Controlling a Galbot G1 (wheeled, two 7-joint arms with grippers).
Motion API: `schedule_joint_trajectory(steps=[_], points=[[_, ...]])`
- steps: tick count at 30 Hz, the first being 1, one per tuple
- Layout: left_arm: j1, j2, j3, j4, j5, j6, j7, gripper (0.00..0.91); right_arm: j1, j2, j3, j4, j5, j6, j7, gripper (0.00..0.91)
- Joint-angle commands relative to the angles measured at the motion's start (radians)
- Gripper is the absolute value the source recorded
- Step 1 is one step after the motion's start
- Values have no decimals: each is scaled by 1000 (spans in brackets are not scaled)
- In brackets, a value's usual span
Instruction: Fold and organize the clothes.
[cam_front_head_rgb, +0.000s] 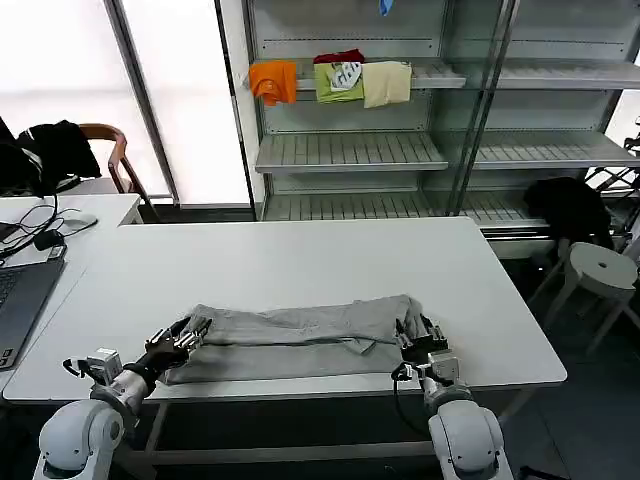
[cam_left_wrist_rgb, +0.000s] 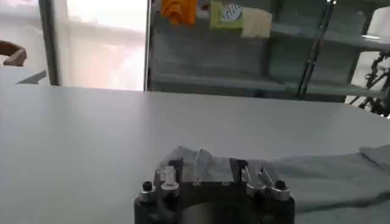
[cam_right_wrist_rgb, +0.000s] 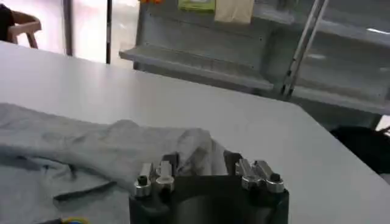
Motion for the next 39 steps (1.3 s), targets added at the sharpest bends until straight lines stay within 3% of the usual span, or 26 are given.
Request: schedule_joint_trajectory(steps=[1, 6, 9, 10, 14, 21, 24, 27, 28, 31, 34, 39], points=[[32, -22, -9, -53, 49, 1, -75, 907, -10, -5, 19, 16, -57, 5, 19, 907], [69, -49, -19, -71, 62, -19, -138, 907, -7, -20, 76, 52, 14, 6, 7, 907], [81, -67, -6, -67, 83, -33, -178, 907, 6, -29, 129, 86, 227, 11, 3, 907], [80, -72, -4, -65, 88, -33, -186, 907, 17, -32, 153, 102, 352, 10, 4, 907], [71, -91, 13, -48, 87, -35, -216, 907, 47, -46, 224, 141, 551, 7, 1, 907], [36, -109, 30, 15, 87, -75, -257, 907, 52, -75, 253, 190, 597, -6, -4, 907], [37, -110, 32, 38, 87, -90, -259, 806, 48, -72, 253, 190, 591, -6, -6, 907], [40, -112, 33, 48, 83, -92, -258, 605, 47, -67, 248, 182, 579, -5, -7, 907], [41, -112, 32, 48, 83, -92, -257, 484, 48, -65, 246, 179, 578, -5, -6, 907], [43, -114, 33, 46, 77, -86, -256, 252, 50, -59, 240, 170, 570, -4, -6, 907], [40, -116, 32, 46, 70, -70, -255, 71, 52, -56, 235, 166, 562, -3, -7, 907], [39, -117, 33, 45, 51, -53, -247, 10, 55, -55, 233, 161, 556, -2, -3, 907]])
